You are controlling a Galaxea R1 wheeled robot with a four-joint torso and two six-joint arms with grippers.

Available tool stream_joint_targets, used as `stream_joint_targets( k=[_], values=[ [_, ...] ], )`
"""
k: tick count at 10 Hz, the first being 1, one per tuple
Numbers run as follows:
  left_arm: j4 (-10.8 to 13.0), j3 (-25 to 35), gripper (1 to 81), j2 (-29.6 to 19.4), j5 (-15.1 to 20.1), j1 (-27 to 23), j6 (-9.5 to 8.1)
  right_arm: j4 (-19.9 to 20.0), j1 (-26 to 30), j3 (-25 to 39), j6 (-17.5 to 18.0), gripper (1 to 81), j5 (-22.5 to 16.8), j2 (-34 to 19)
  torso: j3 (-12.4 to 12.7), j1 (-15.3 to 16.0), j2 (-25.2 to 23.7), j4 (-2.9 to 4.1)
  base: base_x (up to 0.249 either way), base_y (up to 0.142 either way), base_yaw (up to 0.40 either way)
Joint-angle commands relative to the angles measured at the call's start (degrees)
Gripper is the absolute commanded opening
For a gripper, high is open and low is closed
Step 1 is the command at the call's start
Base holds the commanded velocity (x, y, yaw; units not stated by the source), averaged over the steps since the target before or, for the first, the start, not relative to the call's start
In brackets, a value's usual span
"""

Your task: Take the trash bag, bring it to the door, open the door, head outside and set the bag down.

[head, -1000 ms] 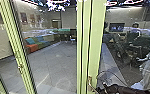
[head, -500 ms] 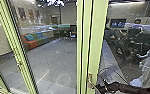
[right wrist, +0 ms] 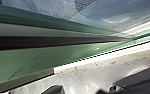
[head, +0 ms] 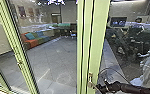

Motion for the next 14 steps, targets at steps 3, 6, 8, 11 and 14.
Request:
stream_joint_targets(
  k=[3,6,8,11,14],
  values=[
    [-0.8,0.3,1.0,-1.0,5.6,-0.1,-0.26,-1.3,6.7,1.9,0.8,81.1,-16.9,-3.8,-0.1,0.1,0.1,0.02,0.0,0.0,0.0],
    [-0.9,0.3,1.0,-0.9,5.6,-0.1,-0.25,-1.4,7.9,2.1,0.9,81.1,-16.8,-4.1,-2.3,0.2,0.2,0.02,0.0,0.0,0.0],
    [-0.9,0.3,1.0,-1.0,5.6,-0.1,-0.25,-1.4,8.5,2.4,0.9,81.1,-16.8,-4.2,-3.4,0.2,0.2,0.02,0.0,0.0,0.0],
    [-1.0,0.3,1.0,-1.0,5.6,-0.1,-0.25,-1.3,9.1,2.6,1.0,81.1,-16.8,-4.6,-3.2,0.2,0.2,0.02,0.054,0.0,0.0],
    [-1.0,0.3,1.0,-0.8,5.6,-0.1,-0.25,-1.4,9.9,3.6,1.3,81.1,-16.8,-5.6,-3.5,0.0,0.1,0.02,0.107,0.0,0.0]
  ],
)
